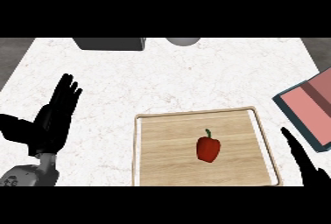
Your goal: Pick the bell pepper from the tray and place it in the cardboard box
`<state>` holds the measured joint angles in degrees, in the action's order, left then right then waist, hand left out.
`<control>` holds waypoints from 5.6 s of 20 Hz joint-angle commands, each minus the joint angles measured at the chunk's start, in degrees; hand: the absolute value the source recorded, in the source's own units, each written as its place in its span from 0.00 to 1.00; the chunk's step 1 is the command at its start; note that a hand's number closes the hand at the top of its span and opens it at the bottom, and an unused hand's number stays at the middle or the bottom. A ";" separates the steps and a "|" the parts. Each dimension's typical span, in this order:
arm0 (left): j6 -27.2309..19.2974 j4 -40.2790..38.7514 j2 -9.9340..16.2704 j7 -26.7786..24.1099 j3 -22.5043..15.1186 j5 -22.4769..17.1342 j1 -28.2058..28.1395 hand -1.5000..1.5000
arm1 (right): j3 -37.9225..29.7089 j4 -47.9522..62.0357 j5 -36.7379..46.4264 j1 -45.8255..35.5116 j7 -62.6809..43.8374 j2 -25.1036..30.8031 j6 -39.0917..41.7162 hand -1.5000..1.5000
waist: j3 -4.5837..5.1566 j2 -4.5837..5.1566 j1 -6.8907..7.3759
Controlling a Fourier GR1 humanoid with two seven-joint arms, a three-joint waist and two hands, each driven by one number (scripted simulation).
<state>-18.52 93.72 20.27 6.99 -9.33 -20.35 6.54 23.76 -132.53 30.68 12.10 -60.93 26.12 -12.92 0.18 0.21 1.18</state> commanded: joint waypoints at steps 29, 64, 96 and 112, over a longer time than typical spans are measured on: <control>3.29 2.87 -4.79 4.62 4.07 5.11 -1.65 0.50 | 5.91 16.88 19.69 -10.02 -9.13 -26.03 7.13 0.00 | -0.17 -0.26 -1.22; 8.81 -0.36 -11.33 4.89 9.06 12.12 0.51 0.50 | 1.14 37.44 15.01 -15.66 0.36 -26.10 -0.14 0.00 | -0.18 -0.20 -1.22; 12.31 1.82 -10.72 5.63 13.81 11.08 -0.02 0.50 | 28.02 19.80 31.17 -14.84 34.27 -2.37 15.15 1.00 | -0.17 -0.38 -1.47; 11.71 2.78 -13.09 4.91 11.18 13.19 -2.38 0.50 | 7.31 -6.72 30.04 -19.60 18.00 -10.66 24.03 1.00 | -0.13 -0.12 -1.14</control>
<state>-6.81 96.98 8.28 13.08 3.20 -8.08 4.61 39.40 -134.30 63.53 -3.87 -39.53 17.53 8.13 0.02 -0.09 -0.28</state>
